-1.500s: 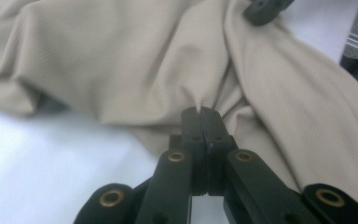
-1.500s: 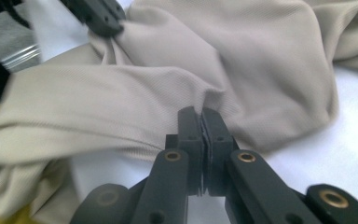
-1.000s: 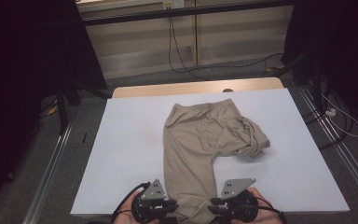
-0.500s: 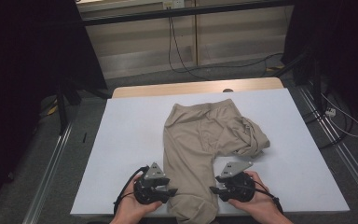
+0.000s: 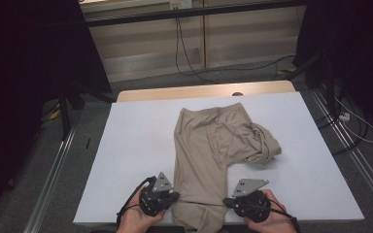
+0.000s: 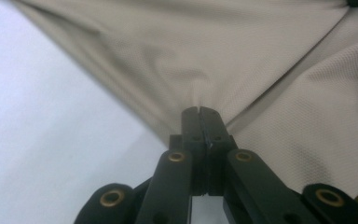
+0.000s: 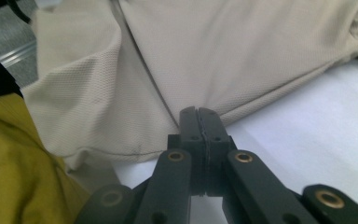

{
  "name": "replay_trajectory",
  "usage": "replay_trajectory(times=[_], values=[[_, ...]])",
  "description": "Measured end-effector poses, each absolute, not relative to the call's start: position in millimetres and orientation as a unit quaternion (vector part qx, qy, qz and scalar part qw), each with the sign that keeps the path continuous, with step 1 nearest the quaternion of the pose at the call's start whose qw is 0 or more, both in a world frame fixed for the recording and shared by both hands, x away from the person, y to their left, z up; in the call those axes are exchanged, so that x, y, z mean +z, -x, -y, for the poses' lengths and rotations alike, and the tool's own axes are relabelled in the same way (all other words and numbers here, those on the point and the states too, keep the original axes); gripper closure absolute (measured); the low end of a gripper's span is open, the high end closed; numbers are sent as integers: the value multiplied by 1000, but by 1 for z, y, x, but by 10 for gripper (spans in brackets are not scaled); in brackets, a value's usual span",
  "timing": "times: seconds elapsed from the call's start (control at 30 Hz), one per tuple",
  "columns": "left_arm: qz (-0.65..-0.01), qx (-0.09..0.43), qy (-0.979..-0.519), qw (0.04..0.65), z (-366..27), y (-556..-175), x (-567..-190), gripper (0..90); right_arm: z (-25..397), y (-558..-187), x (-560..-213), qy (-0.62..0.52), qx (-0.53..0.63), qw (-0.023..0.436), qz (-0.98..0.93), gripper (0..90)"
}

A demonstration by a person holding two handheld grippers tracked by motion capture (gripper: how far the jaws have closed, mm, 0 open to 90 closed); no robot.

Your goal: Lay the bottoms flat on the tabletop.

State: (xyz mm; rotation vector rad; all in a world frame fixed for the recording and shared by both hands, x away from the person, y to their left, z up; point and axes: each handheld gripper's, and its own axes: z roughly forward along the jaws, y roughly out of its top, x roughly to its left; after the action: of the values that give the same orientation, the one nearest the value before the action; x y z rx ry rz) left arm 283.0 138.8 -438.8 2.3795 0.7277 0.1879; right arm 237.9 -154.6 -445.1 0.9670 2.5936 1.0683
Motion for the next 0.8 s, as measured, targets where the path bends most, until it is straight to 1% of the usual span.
replay_trajectory(times=[0.17,0.23,0.3,0.33,0.43,0.47,0.5,0.53,0.6,0.63,0.7,0.77,0.8], values=[[-287,64,-900,321,-150,-276,-436,900,148,-235,-446,-317,365,79,-872,894],[-294,49,-898,324,-156,-273,-434,900,146,-233,-446,-312,372,71,-871,893],[-294,56,-898,323,-158,-271,-433,900,144,-232,-445,-306,374,70,-873,870],[-304,60,-893,327,-159,-272,-434,900,143,-232,-444,-305,378,68,-872,829],[-308,56,-886,342,-161,-277,-434,864,149,-238,-438,-314,387,87,-862,635],[-306,54,-883,353,-163,-280,-433,816,153,-242,-435,-325,392,93,-855,601],[-314,51,-876,364,-163,-281,-433,716,162,-248,-431,-339,397,102,-847,575],[-313,53,-872,373,-164,-283,-432,662,168,-252,-429,-345,400,108,-842,565],[-311,54,-865,389,-164,-285,-431,640,185,-263,-423,-367,406,127,-828,543],[-314,53,-863,392,-164,-286,-431,588,196,-270,-420,-382,408,140,-818,526],[-320,63,-855,402,-163,-289,-432,461,214,-281,-413,-401,412,160,-803,524],[-319,64,-853,408,-163,-291,-434,439,229,-290,-407,-415,414,177,-790,522],[-318,67,-852,410,-162,-292,-435,408,236,-296,-404,-420,414,189,-785,521]])
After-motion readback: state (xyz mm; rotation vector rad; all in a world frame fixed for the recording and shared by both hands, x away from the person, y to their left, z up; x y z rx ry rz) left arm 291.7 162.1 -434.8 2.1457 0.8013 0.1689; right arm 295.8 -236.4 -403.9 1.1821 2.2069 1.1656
